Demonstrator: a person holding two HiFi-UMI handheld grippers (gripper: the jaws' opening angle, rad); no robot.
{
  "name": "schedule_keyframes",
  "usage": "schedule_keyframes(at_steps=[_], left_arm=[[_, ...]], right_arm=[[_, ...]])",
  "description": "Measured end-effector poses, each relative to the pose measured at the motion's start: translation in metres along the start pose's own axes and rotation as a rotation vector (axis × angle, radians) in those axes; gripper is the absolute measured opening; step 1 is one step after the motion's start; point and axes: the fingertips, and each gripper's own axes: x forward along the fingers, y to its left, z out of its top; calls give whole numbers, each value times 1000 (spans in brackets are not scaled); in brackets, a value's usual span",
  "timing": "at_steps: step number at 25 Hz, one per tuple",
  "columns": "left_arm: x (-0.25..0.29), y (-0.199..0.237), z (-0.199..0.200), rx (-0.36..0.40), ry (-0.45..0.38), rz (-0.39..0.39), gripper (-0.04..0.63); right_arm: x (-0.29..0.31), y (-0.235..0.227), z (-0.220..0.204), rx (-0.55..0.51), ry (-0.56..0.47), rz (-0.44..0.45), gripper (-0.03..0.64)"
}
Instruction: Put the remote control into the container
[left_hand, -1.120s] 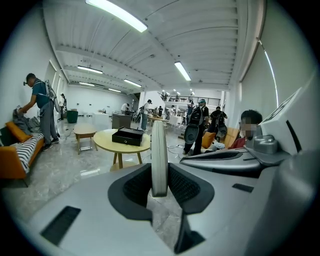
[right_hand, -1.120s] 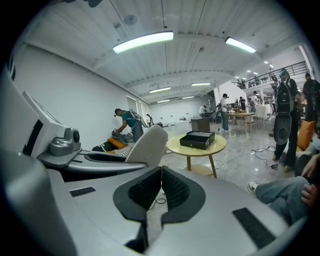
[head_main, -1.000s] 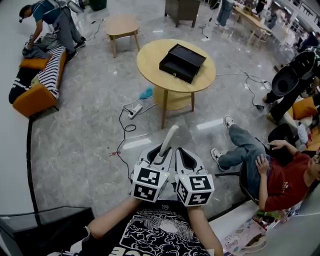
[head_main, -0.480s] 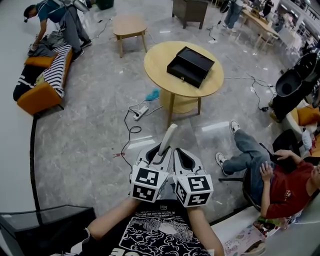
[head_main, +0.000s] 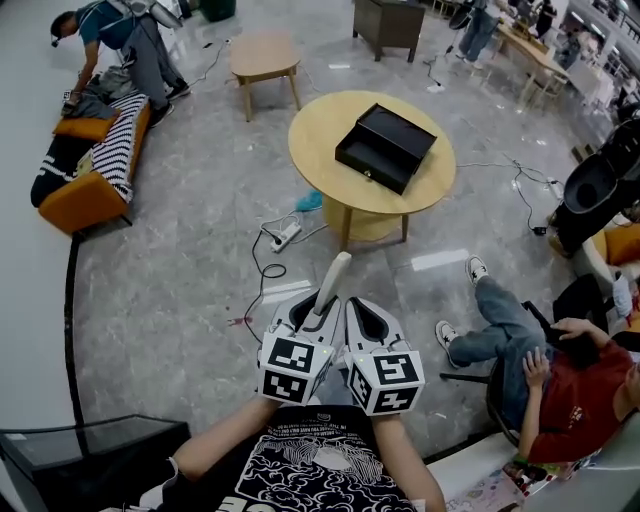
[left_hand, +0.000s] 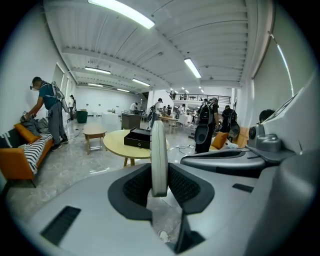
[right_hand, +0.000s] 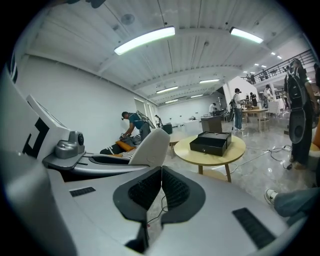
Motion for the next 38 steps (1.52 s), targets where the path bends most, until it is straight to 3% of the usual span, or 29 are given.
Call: schedule_keyframes(at_steps=[21,38], left_arm=[[176,32,89,-1,61,64,104],[248,5,133,55,78,52,104]], right_arm=[[123,-141,82,33,31,74,23],[136,-220,113,61,5,70,23]])
